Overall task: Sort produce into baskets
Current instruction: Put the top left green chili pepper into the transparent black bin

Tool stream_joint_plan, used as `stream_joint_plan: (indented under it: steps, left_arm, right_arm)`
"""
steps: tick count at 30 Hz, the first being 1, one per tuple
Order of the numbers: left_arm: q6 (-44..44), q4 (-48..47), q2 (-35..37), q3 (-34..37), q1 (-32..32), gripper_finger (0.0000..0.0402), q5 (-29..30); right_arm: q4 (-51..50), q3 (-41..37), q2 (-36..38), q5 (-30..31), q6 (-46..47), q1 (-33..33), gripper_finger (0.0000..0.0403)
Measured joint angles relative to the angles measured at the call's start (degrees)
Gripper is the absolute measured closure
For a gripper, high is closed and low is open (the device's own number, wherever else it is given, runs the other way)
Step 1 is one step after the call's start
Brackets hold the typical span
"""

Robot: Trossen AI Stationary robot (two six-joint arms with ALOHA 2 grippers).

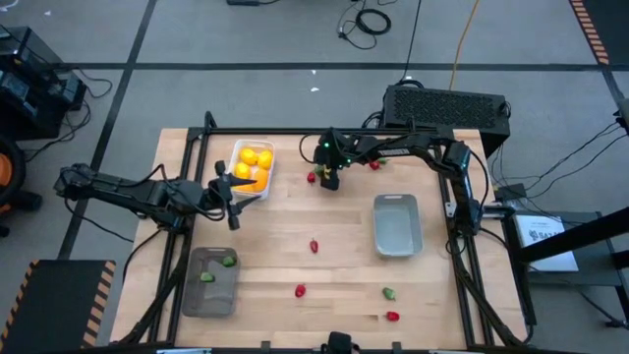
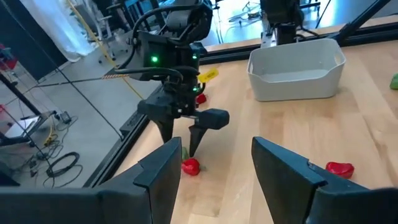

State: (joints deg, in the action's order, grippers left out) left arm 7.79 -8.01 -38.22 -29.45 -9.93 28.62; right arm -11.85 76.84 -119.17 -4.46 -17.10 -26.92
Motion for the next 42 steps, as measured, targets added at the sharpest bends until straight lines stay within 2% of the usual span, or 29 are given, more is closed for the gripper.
stream_joint_plan:
  steps: [5,12,24,27,30,36,42]
  left_arm:
    - [-1.29,-0.7,0.0,0.0,-0.01,0.0198,0.2]
    - [-1.32,-1.7,0.0,0.0,0.0,0.0198,0.55]
    - [-3.06,-5.09,-0.02,0.0,0.0,0.0198,0.59]
    - [-3.19,-5.09,-0.02,0.0,0.0,0.0198,0.59]
    - [-3.19,-5.09,0.0,0.0,0.0,0.0198,0.59]
    - [-3.17,-5.07,0.0,0.0,0.0,0.0198,0.59]
    - [-3.13,-5.07,-0.01,0.0,0.0,0.0198,0.59]
  right_arm:
    - [0.05,-0.03,0.0,0.14,-0.11,0.0,0.0139]
    - [-0.76,-0.03,0.0,1.83,0.02,0.0,0.0187]
    - [-3.74,0.13,-0.95,1.02,0.16,0.01,0.0306]
    - [-3.88,0.24,-1.05,3.89,-0.49,1.15,0.034]
    - [-4.0,0.21,-1.05,4.1,-0.55,1.42,0.0364]
    - [-4.16,0.19,-1.11,4.01,-0.7,1.44,0.0398]
    - [-5.19,0.0,0.26,4.47,-0.09,1.92,0.0402]
